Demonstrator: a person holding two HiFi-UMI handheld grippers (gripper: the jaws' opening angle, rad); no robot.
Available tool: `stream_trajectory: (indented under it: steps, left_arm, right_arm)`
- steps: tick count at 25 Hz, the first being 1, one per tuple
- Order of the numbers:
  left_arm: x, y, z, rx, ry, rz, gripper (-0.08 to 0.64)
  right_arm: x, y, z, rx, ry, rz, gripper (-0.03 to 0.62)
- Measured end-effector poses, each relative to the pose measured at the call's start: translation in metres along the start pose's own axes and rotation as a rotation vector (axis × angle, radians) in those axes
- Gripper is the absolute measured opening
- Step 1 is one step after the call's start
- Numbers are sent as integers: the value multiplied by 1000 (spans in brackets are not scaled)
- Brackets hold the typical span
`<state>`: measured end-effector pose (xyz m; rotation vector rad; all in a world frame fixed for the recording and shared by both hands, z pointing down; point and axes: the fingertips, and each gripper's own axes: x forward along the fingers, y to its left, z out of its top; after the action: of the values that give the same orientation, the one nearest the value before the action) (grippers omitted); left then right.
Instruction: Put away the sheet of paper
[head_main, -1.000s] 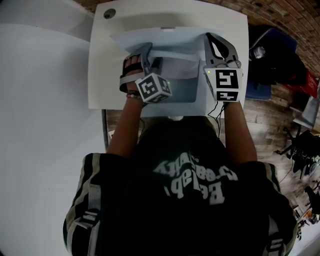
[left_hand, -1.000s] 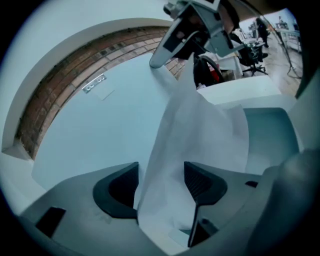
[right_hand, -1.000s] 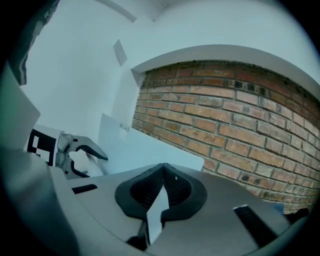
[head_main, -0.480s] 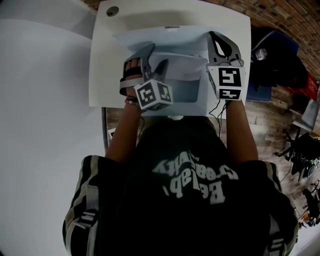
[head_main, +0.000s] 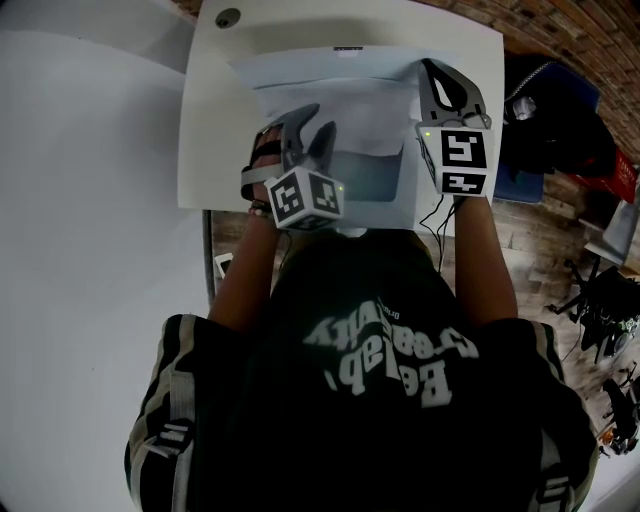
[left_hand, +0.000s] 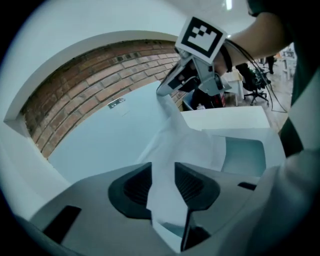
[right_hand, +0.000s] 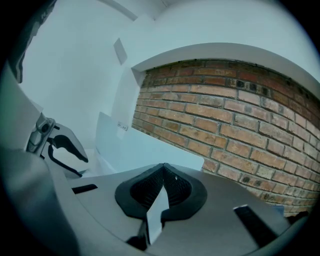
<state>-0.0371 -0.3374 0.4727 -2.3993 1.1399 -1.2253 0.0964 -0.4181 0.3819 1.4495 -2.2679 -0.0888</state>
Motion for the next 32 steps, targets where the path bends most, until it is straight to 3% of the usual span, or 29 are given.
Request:
stream_trajectory:
  steps: [2, 5, 17, 24, 32]
  left_arm:
    - [5, -2, -2, -27, 0, 3, 60]
    - [18, -8, -5, -69, 12, -28, 4]
    - [91, -35, -35, -94, 142, -162, 2]
    - [115, -37, -48, -113, 215, -145, 2]
    - [123, -46, -54, -144, 211, -180, 3]
  right_arm:
    - [0, 0, -1, 0, 1, 0, -8]
    - [0, -1, -2, -2, 2, 2, -6]
    - [6, 1, 0, -16, 11, 12, -8]
    - [12, -2, -1, -22, 22, 14, -6]
    - [16, -2, -4, -20, 30, 10, -6]
